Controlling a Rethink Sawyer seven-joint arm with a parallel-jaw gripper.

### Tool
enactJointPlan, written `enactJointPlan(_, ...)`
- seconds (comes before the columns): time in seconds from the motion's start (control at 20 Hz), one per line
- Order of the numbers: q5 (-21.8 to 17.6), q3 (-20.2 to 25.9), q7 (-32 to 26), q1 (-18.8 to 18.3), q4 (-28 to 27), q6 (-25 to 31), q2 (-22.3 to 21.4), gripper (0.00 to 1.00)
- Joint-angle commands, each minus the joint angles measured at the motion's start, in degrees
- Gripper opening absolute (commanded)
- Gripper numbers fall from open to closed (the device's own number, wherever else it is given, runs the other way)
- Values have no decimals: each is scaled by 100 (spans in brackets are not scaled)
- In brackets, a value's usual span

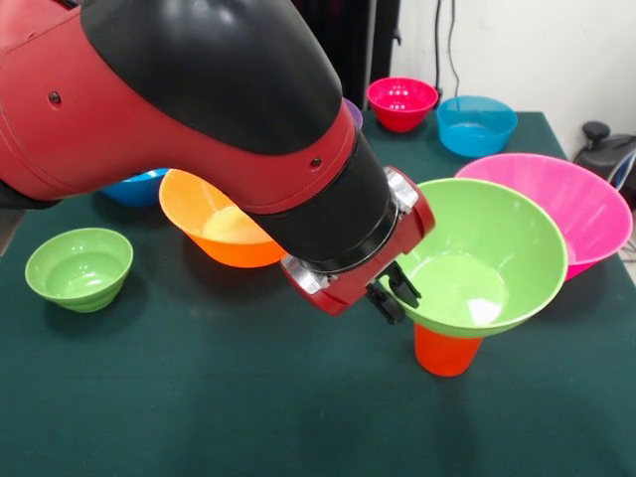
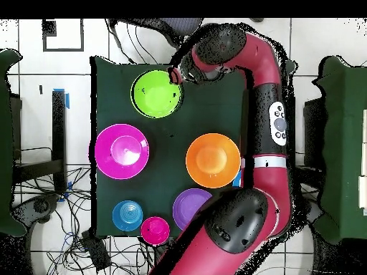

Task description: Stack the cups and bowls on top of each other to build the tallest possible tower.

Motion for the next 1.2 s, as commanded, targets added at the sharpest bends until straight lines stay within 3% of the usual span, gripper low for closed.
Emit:
enactJointPlan(0.05, -10, -151, -320, 236, -298, 60, 40, 0)
enactJointPlan(1.2, -242, -254, -693, 285, -344, 203, -53, 0)
